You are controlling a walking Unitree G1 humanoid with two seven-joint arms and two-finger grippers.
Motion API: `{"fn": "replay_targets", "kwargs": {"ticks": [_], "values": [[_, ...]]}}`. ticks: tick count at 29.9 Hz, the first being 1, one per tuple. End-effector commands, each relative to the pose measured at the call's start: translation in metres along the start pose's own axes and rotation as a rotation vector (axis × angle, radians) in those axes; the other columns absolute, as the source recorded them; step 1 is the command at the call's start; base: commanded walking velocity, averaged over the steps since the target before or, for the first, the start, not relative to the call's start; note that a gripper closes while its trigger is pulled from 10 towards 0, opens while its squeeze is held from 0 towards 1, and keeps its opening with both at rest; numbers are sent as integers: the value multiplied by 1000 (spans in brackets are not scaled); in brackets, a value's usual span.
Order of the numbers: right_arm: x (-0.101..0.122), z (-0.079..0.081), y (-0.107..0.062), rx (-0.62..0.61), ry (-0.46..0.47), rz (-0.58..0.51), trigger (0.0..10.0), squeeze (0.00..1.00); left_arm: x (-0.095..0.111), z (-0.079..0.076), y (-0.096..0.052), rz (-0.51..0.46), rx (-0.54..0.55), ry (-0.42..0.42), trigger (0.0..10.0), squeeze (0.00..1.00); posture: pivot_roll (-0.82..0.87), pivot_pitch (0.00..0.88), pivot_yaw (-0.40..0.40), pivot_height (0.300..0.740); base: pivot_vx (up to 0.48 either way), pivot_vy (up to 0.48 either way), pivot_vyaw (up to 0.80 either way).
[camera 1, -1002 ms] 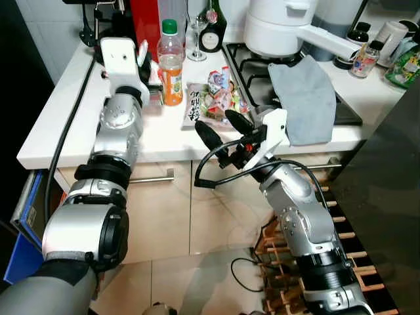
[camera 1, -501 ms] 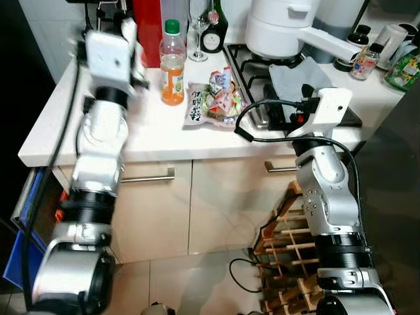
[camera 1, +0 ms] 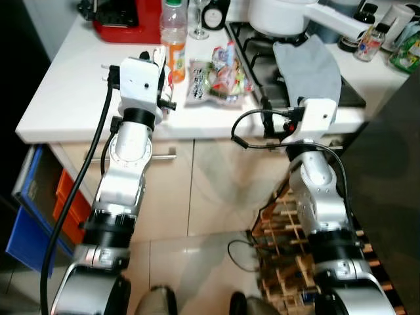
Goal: Restocking fridge
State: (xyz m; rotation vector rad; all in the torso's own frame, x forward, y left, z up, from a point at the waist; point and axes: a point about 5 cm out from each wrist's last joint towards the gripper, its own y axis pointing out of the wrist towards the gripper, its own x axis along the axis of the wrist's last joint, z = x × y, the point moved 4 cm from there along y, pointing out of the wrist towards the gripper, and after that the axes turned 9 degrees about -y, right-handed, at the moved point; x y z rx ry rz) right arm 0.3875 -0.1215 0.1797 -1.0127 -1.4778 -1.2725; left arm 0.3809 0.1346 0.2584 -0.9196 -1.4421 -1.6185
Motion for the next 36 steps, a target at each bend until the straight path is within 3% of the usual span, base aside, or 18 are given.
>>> {"fn": "replay_targets", "kwargs": {"ticks": [1, 4, 14, 17, 19, 23, 28, 35, 36], "values": [[-4, 1, -2, 2, 3, 2, 10000, 0, 2, -6, -2, -3, -13, 0, 10000, 0, -8, 0, -25, 740, -394, 0, 0], [-9, 10, -4, 19, 12, 13, 10000, 0, -1, -9, -4, 14, -25, -10, 10000, 0, -16, 0, -8, 740, -398, 0, 0], [-19, 17, -7, 49, 19, 47, 10000, 0, -16, -13, -10, 71, -28, -12, 10000, 0, -22, 0, -15, 740, -392, 0, 0], [-28, 23, -12, 80, 20, 72, 10000, 0, -25, -10, -17, 94, -4, -5, 10000, 0, -10, 0, -17, 740, -81, 0, 0], [-38, 24, -16, 87, 18, 105, 10000, 0, -38, -8, -26, 159, 41, -107, 10000, 0, -9, 0, -21, 740, 0, 0, 0], [-35, 25, -16, 70, 36, 102, 10000, 0, -38, -9, -32, 159, 11, -81, 10000, 0, -20, 0, -18, 740, 0, 0, 0], [-37, 30, -18, 93, 24, 105, 10000, 0, -44, -9, -34, 178, -10, -68, 10000, 0, -18, 0, -12, 740, 0, -434, 0], [-47, 21, -14, 42, 73, 150, 10000, 0, -43, -13, -36, 187, -41, -83, 10000, 0, 15, 0, -1, 740, 0, -480, 0], [-46, 23, -13, 57, 27, 141, 10000, 0, -44, -12, -37, 193, -50, -80, 10000, 0, 10, 0, -6, 740, 0, -480, 0]]}}
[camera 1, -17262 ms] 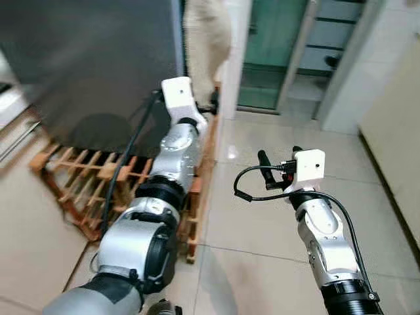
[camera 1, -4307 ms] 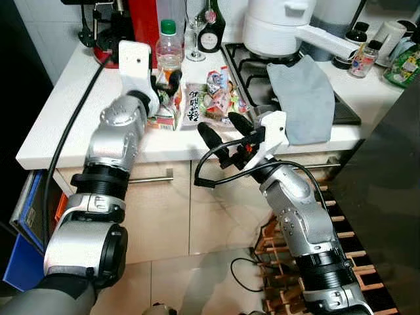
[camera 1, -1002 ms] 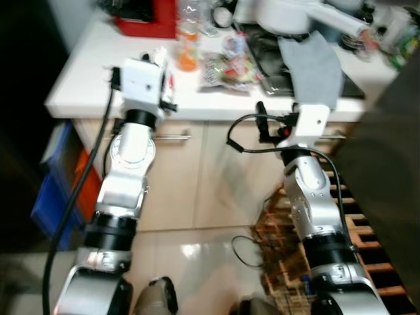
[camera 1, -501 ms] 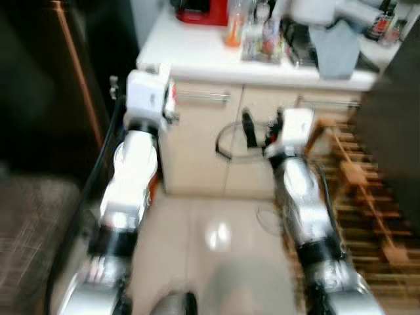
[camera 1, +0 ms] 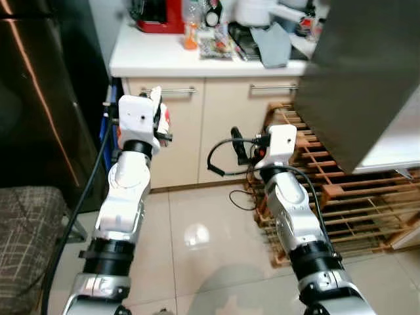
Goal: Restocking fridge
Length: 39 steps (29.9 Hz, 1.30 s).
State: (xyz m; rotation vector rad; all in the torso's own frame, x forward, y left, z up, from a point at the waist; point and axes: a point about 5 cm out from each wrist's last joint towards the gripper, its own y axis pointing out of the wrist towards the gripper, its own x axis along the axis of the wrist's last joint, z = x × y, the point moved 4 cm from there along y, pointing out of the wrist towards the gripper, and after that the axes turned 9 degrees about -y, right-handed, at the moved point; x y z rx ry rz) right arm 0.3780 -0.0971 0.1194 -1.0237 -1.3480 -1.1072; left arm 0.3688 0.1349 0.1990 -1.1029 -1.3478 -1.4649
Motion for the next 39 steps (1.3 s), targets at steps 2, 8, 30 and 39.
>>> {"fn": "replay_targets", "kwargs": {"ticks": [2, 8, 30, 39], "values": [[12, -2, 4, 6, -90, -46, 10000, 0, 0, -5, -1, 10, -33, -7, 10000, 0, 3, 0, -7, 740, 0, -480, 0], [12, -5, 0, 13, -84, -51, 10000, 0, -5, -8, 2, 22, -4, -11, 10000, 0, -10, 0, -21, 740, 0, -480, 0], [-2, -15, -19, 7, -120, -17, 10000, 0, -11, -23, 13, 51, -47, 2, 10000, 0, -68, 0, -8, 740, 129, -418, 0], [-4, -12, -19, 21, -135, -4, 10000, 0, -15, -26, 16, 64, -44, -2, 10000, 0, -71, 0, -11, 740, 254, -404, 387]]}}
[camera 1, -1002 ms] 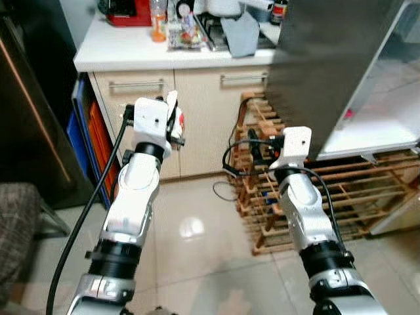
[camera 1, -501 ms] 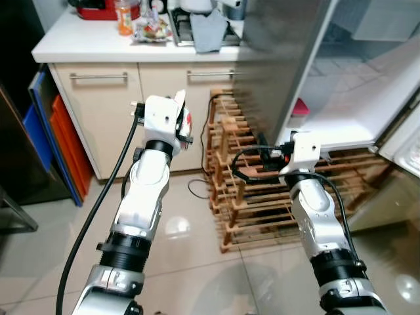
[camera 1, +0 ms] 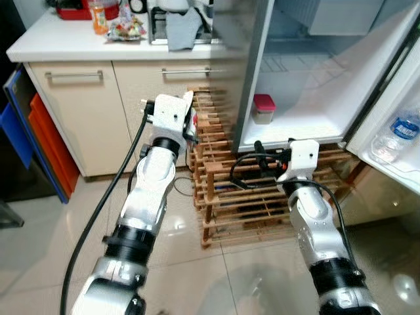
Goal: Restocking fridge
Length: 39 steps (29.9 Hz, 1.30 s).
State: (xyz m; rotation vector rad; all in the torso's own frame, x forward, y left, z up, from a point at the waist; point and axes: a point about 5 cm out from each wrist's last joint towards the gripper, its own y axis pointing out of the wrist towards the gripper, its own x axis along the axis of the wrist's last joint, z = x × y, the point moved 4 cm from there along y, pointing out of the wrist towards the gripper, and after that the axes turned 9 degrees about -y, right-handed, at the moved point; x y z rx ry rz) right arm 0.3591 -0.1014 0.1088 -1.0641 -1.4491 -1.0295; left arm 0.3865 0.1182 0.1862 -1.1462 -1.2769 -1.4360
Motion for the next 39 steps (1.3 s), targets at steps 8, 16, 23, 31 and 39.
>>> {"fn": "replay_targets", "kwargs": {"ticks": [8, 16, 23, 31, 39], "values": [[3, -21, -2, -74, -27, 4, 10000, 0, 3, -12, 5, -12, -37, 5, 10000, 0, -79, 0, -9, 740, 256, -403, 543], [3, -19, -5, -79, -25, -3, 10000, 0, 5, -12, 7, -18, -45, -2, 10000, 0, -86, 0, 0, 740, 256, -404, 0], [4, -17, -6, -75, -19, -5, 10000, 0, 8, -13, 8, -30, -53, 5, 10000, 0, -89, 0, 0, 740, 253, -405, 0], [0, -17, -8, -69, -22, 6, 10000, 0, 17, -23, 3, -87, -94, -33, 10000, 0, -87, 0, -6, 740, 153, -178, 0], [4, -11, -8, -43, 4, -9, 10000, 0, 17, -19, 9, -80, -80, -3, 10000, 0, -87, 0, -1, 740, 0, 0, 0]]}}
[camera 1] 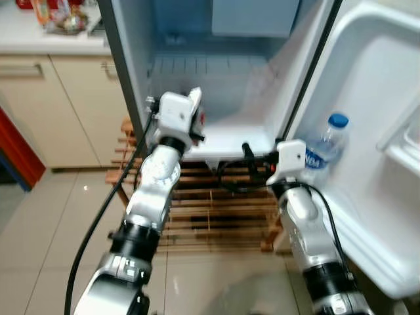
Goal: Restocking fridge
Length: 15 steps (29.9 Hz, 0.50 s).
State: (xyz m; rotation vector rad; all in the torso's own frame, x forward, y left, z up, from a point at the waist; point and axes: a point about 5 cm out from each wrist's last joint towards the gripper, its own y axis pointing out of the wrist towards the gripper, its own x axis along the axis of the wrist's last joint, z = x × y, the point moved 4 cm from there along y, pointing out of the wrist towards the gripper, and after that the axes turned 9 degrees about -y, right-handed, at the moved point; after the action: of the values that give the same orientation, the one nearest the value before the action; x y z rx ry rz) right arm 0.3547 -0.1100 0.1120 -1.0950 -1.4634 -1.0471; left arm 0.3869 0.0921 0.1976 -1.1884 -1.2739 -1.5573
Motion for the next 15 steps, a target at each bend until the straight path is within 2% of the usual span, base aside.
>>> {"fn": "replay_targets", "kwargs": {"ticks": [1, 3, 4, 5, 15], "values": [[1, -4, -1, -17, 28, -2, 10000, 0, 5, 6, 3, -15, 18, 9, 10000, 0, -87, 0, -1, 740, 0, 0, 0], [8, 8, -4, 54, 62, -40, 10000, 0, 5, 7, 4, -15, 11, 2, 10000, 0, -89, 0, 4, 740, 0, 0, 0], [8, 8, -4, 54, 62, -40, 10000, 0, 5, 7, 4, -15, 11, 2, 10000, 0, -89, 0, 4, 740, 0, 0, 0], [14, 16, -7, 102, 78, -64, 10000, 0, 5, 6, 2, -15, 2, -5, 10000, 0, -92, 0, 6, 740, 0, 0, 0], [16, 15, -14, 131, 63, -66, 10000, 0, -3, 7, 3, 18, 11, -45, 10000, 0, -96, 0, -7, 740, 0, 0, 0]]}}
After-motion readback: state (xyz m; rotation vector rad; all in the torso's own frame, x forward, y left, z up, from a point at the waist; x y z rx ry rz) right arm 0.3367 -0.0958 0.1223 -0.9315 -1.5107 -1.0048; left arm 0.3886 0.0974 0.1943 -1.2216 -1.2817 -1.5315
